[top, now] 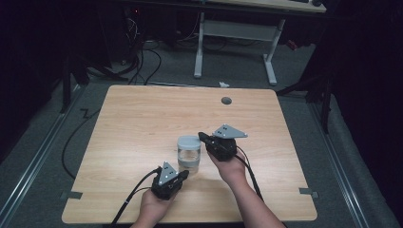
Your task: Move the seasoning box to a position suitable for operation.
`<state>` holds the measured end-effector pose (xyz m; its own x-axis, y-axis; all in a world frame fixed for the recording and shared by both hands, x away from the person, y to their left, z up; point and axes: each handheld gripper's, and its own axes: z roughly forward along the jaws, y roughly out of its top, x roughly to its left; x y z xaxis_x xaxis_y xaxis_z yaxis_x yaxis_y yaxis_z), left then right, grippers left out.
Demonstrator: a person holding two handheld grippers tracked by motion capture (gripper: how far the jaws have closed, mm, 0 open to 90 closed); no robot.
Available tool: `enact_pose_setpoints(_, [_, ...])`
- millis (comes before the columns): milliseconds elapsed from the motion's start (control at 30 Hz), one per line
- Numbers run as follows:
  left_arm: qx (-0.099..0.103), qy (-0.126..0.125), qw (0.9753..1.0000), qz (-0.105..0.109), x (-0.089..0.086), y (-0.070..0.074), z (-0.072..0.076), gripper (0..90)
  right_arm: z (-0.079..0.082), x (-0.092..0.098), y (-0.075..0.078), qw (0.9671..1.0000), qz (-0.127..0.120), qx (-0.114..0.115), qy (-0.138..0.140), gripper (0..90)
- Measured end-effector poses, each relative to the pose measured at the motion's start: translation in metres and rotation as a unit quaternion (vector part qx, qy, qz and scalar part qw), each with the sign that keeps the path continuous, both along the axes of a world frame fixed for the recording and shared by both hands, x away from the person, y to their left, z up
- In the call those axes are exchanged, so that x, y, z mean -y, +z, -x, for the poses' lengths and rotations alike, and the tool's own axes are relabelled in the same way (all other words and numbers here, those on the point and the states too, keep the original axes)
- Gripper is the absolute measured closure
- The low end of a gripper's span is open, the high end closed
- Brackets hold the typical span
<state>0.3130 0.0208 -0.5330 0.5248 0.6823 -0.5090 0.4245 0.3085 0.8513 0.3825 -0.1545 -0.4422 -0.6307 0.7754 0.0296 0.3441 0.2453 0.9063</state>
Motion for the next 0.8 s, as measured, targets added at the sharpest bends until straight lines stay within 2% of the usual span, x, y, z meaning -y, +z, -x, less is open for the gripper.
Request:
enact_pose_setpoints(167, [0.000, 0.000, 1.0000, 0.003, 0.000, 0.000, 0.000, 88.8, 0.010, 0.000, -0.009, 1.0000, 0.003, -0.004, 0.007, 88.4])
enact_pose_setpoints(267, [0.005, 0.000, 1.0000, 0.006, -0.001, 0.001, 0.001, 88.1, 0.016, 0.003, -0.008, 1.0000, -0.002, 0.000, 0.008, 87.9])
enact_pose_setpoints(333, [0.005, -0.006, 1.0000, 0.000, -0.002, 0.002, 0.003, 86.6, 0.021, 0.007, -0.007, 0.9999, -0.005, 0.007, 0.006, 87.2])
enact_pose_setpoints(433, [0.014, -0.010, 0.9999, 0.002, -0.010, 0.011, 0.009, 83.5, 0.028, 0.018, -0.009, 0.9999, -0.006, 0.007, -0.005, 86.3])
enact_pose_setpoints(500, [0.021, -0.002, 0.9998, -0.004, -0.021, 0.015, 0.009, 81.9, 0.030, 0.030, -0.014, 0.9999, -0.004, 0.001, -0.016, 85.5])
enact_pose_setpoints(567, [0.019, 0.006, 0.9998, -0.008, -0.037, 0.019, 0.005, 78.8, 0.031, 0.046, -0.023, 0.9993, -0.002, -0.014, -0.035, 83.4])
enact_pose_setpoints(667, [0.017, 0.036, 0.9989, -0.024, -0.067, 0.020, -0.008, 70.5, 0.032, 0.069, -0.036, 0.9973, 0.003, -0.027, -0.068, 73.4])
enact_pose_setpoints(733, [0.018, 0.072, 0.9965, -0.038, -0.093, 0.019, -0.016, 65.7, 0.034, 0.091, -0.049, 0.9943, 0.011, -0.040, -0.098, 65.6])
enact_pose_setpoints(800, [0.015, 0.098, 0.9943, -0.038, -0.114, 0.015, -0.020, 63.1, 0.038, 0.108, -0.058, 0.9912, 0.021, -0.047, -0.122, 59.0])
